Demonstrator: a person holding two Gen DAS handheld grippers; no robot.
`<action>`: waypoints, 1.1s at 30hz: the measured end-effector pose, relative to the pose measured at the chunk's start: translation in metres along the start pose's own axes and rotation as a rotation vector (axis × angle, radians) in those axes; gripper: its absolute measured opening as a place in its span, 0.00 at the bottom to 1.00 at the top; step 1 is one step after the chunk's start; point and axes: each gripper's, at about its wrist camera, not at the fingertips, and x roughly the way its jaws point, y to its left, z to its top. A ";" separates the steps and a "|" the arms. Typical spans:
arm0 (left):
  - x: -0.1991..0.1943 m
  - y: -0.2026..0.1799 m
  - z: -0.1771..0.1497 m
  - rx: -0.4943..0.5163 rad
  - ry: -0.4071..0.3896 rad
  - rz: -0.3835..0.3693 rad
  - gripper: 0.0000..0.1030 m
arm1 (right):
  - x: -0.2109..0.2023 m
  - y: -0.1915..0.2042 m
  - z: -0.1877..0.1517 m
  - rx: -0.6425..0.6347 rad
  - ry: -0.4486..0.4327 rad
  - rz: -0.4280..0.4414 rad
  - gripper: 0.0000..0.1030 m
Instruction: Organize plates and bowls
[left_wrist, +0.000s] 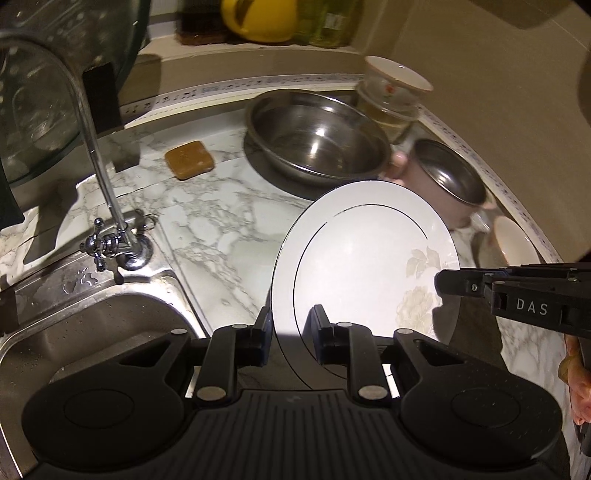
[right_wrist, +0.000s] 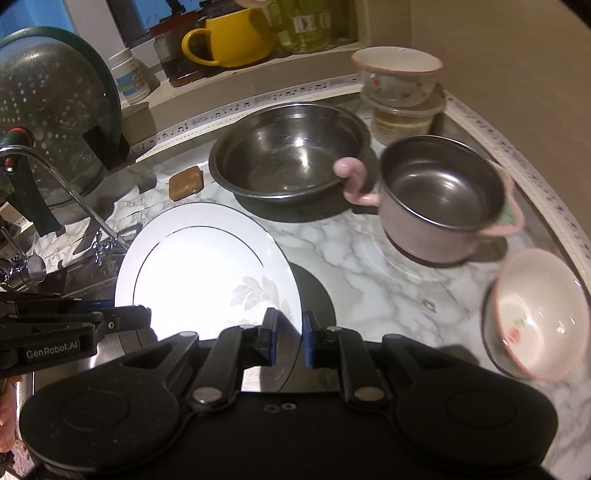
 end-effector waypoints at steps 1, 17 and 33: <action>-0.003 -0.004 -0.002 0.008 0.000 -0.002 0.20 | -0.005 -0.001 -0.003 0.007 -0.002 -0.003 0.14; -0.045 -0.049 -0.049 0.140 0.018 -0.050 0.20 | -0.075 -0.013 -0.065 0.097 -0.020 -0.041 0.14; -0.059 -0.052 -0.100 0.178 0.077 -0.070 0.20 | -0.095 -0.005 -0.130 0.178 0.032 -0.023 0.12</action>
